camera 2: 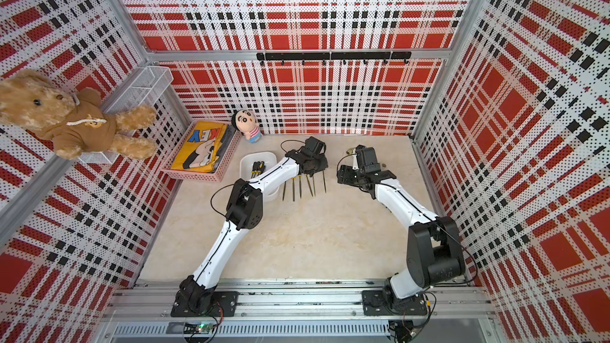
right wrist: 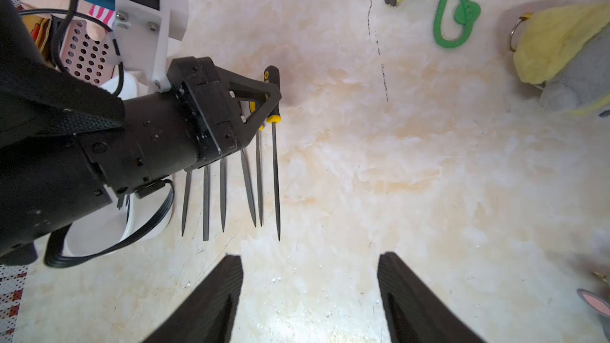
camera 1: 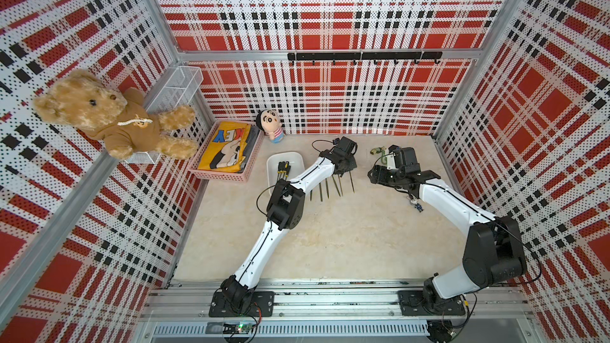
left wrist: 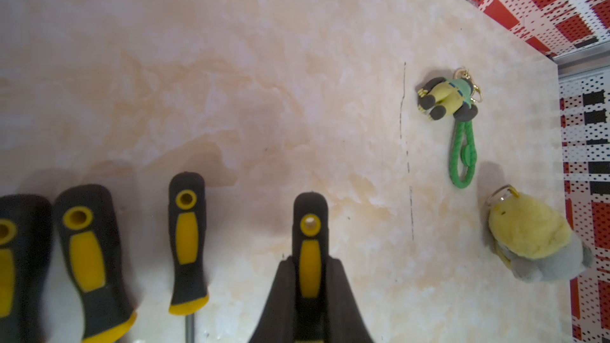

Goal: Take the file tool out of the storage box
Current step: Place the file tool at the center of the board.

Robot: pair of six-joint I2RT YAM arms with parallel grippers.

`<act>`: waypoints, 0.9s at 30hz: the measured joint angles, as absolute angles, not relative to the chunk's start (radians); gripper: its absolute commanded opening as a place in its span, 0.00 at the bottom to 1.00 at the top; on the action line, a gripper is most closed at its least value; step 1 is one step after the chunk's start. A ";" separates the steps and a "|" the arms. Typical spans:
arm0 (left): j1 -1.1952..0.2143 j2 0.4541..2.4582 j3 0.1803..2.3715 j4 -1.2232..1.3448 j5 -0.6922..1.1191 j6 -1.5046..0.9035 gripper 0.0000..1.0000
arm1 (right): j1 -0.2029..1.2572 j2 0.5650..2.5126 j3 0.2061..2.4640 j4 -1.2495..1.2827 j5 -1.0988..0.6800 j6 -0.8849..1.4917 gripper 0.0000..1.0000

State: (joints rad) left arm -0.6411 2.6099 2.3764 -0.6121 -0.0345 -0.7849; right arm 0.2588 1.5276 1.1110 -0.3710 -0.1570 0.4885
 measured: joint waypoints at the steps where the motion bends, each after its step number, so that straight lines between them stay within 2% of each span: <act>1: -0.641 2.611 2.376 -0.610 -0.035 -0.786 0.00 | 0.259 1.528 1.111 -0.369 -0.159 0.488 0.73; 13: -0.635 2.624 2.341 -0.599 -0.035 -0.785 0.00 | 0.259 1.528 1.102 -0.362 -0.172 0.492 0.73; 19: -0.631 2.626 2.321 -0.599 -0.036 -0.783 0.07 | 0.259 1.529 1.097 -0.353 -0.179 0.493 0.73; 22: -0.629 2.626 2.321 -0.597 -0.039 -0.781 0.15 | 0.259 1.538 1.095 -0.347 -0.182 0.495 0.73; 27: -0.627 2.626 2.321 -0.595 -0.040 -0.776 0.22 | 0.259 1.546 1.093 -0.345 -0.184 0.496 0.74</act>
